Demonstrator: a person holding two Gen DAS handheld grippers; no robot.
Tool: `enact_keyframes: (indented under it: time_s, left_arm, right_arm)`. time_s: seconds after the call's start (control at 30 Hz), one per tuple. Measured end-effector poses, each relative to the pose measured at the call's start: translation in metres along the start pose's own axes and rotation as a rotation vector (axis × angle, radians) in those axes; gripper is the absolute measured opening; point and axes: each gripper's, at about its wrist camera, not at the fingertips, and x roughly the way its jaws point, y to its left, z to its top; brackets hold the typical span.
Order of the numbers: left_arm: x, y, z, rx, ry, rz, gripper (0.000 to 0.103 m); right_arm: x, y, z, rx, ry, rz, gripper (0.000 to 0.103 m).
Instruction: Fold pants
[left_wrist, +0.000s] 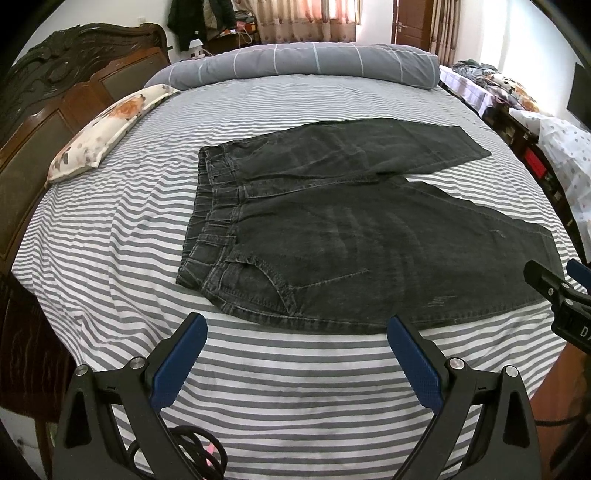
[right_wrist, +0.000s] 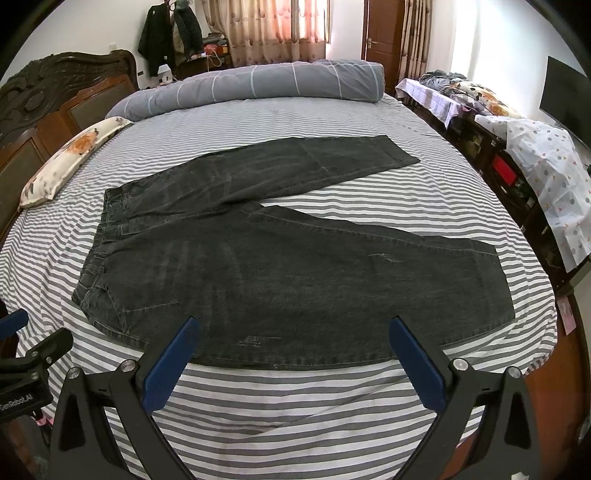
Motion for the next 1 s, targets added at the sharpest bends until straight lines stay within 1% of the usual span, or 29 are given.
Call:
enact_keyframes:
  time_s: [1.0]
  left_arm:
    - [0.0084,0.0032,-0.0039,-0.003,0.006,0.006,0.098]
  right_arm:
    - [0.0038,0.0006,-0.0046,0.001,0.004,-0.004,0.101]
